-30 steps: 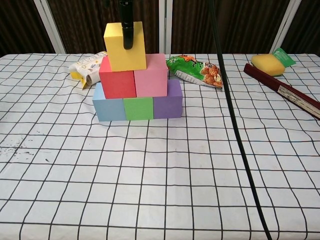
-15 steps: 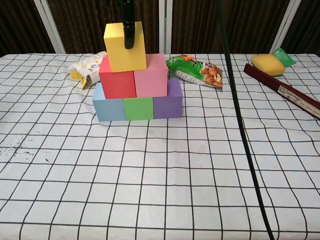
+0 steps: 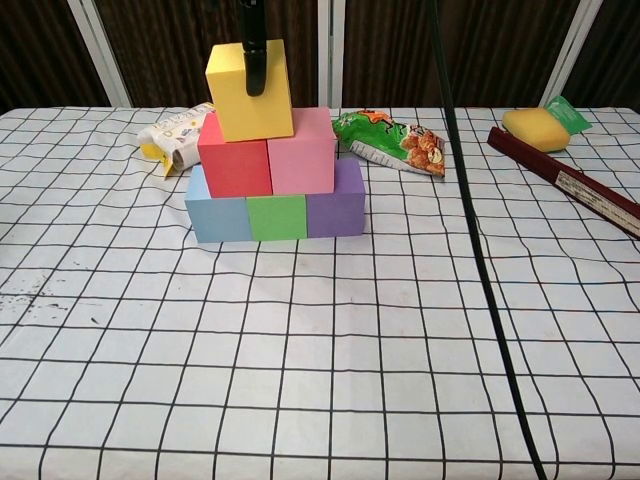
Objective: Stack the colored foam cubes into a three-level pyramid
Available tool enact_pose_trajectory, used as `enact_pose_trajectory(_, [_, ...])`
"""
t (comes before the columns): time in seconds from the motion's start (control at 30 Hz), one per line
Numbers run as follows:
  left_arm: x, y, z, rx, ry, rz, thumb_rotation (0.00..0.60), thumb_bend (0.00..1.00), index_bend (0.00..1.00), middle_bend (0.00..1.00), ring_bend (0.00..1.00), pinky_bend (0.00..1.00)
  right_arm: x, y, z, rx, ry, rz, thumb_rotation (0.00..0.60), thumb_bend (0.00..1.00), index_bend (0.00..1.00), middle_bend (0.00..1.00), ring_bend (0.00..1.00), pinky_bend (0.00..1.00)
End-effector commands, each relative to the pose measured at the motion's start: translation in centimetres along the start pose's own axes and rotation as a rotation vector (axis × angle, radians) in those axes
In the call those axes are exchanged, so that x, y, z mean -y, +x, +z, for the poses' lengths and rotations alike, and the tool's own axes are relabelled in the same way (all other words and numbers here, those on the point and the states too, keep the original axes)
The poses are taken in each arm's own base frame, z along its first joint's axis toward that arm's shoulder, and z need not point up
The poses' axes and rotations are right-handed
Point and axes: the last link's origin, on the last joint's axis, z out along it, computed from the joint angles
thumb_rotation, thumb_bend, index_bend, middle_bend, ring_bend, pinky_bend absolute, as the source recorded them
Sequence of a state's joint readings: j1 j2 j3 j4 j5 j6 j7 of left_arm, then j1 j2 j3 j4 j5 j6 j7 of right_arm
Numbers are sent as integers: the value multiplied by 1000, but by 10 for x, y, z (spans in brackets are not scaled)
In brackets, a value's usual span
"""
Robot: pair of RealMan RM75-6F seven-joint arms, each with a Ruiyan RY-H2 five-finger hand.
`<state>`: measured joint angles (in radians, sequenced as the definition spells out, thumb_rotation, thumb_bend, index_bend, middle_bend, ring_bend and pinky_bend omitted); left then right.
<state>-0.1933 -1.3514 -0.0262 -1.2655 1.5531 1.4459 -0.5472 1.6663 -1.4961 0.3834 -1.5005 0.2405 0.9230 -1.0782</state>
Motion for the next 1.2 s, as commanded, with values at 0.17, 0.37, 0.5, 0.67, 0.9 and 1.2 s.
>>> enact_pose_trajectory(0.17, [0,-1,0,3,0,-2,600,0,112,156,27,11,-3,2,-1,-15,-2,11,600,43,0,450,36,0])
enact_pose_trajectory(0.37, [-1,-1,0,4,0,-1,600,0,112,157,27,11,-3,1,0,-5,-1,21,600,45,0,454,39,0])
enact_pose_trajectory(0.5, [-1,-2,0,6,1,-1,600,0,112,156,27,11,-2,1,0,-5,2,20,600,46,0,454,39,0])
enact_pose_trajectory(0.67, [-1,-1,0,3,-1,-2,600,0,112,156,27,11,-1,-1,0,-1,4,18,600,46,0,454,39,0])
enact_pose_trajectory(0.9, [0,-1,0,3,1,-2,600,0,112,157,27,11,0,-2,1,2,5,23,600,46,0,454,39,0])
enact_pose_trajectory(1.2, [1,-1,0,1,3,-2,600,0,112,156,27,11,0,-4,1,10,9,19,600,51,0,454,39,0])
